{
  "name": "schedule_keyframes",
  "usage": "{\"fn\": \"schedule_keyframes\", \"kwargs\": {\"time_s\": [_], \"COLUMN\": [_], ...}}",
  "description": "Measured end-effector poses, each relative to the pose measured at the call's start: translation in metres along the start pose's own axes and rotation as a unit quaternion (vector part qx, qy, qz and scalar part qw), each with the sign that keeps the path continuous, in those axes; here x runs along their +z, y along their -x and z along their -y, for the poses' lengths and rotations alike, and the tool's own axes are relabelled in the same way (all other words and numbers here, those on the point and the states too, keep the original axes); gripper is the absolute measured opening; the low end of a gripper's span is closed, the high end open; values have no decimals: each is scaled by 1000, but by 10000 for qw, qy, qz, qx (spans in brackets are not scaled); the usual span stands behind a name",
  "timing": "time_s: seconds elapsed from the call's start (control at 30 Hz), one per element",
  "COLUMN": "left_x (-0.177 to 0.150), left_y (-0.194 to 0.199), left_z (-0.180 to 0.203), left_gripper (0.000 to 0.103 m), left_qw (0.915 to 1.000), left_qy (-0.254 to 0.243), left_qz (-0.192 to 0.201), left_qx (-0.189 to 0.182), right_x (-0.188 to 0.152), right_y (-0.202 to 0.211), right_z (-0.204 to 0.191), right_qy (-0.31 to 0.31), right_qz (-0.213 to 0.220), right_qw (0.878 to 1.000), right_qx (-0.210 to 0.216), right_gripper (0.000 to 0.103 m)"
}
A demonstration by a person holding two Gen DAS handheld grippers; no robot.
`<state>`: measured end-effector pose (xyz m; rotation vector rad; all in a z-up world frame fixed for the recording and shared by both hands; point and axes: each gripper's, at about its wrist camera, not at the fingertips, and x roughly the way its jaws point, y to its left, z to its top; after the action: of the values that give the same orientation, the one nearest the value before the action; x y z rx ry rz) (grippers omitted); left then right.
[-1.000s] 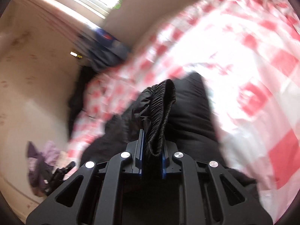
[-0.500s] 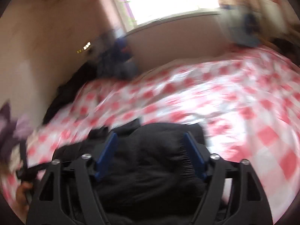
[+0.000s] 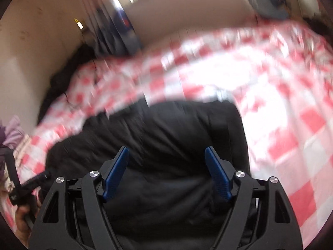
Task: Fold large clothes
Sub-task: 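Move both open tools to the jacket hem edges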
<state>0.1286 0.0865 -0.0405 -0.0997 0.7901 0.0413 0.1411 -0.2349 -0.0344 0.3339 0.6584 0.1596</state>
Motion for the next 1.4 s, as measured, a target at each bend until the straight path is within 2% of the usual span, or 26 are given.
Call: {"fn": "schedule_keyframes", "kwargs": {"time_s": [0.07,0.1,0.17,0.23,0.3,0.37,0.47,0.53,0.63,0.73,0.8,0.93,1.0,1.07,1.13,1.17,1.2,1.3,1.4], "left_x": [1,1,-1,-4,-8,-10,-11,-12,-13,-13,-14,-16,-14,-10,-1,3,5,-13,-53], "left_y": [4,5,2,-6,-11,-11,-9,-8,-7,-7,-7,-10,-12,-10,2,16,29,88,126], "left_z": [4,7,12,16,19,21,23,25,28,30,31,32,29,21,10,3,-3,-34,-61], "left_gripper": [96,96,96,96,96,96,96,96,96,96,96,96,96,96,96,96,96,96,96], "left_qw": [9998,9996,9991,9988,9987,9983,9978,9974,9968,9967,9968,9965,9968,9980,9977,9975,9975,9968,9963], "left_qy": [-120,-206,-369,-476,-500,-549,-614,-669,-729,-749,-755,-796,-777,-618,-444,-374,-300,-11,-39], "left_qz": [120,152,119,-1,-46,-11,61,88,121,128,122,79,30,-84,-194,-192,-139,-16,-312], "left_qx": [67,123,166,147,133,206,247,270,294,282,226,241,180,-51,-472,-570,-623,-798,-798], "right_x": [4,5,1,-9,-11,-6,14,27,33,11,1,1,7,17,23,19,14,-21,-67], "right_y": [-5,-13,-45,-64,-69,-62,-37,-30,-52,-93,-97,-98,-95,-76,-31,-4,16,87,143], "right_z": [-9,-9,1,17,22,18,4,-12,-22,-1,12,17,17,18,24,32,40,75,117], "right_qy": [308,445,460,173,120,106,256,586,757,594,483,421,337,144,-179,-342,-446,-556,-824], "right_qz": [145,52,-484,-810,-959,-912,-247,-12,-237,-927,-979,-1054,-1143,-1108,-984,-906,-879,-1108,-1571], "right_qw": [9994,9988,9962,9954,9937,9935,9981,9975,9961,9923,9924,9918,9918,9936,9945,9942,9938,9917,9837], "right_qx": [-85,-188,-564,-487,-563,-675,-510,-396,-399,-569,-562,-580,-453,-180,324,459,511,335,293], "right_gripper": [83,83,83,84,84,83,83,84,84,84,84,84,84,84,86,88,94,96,96]}}
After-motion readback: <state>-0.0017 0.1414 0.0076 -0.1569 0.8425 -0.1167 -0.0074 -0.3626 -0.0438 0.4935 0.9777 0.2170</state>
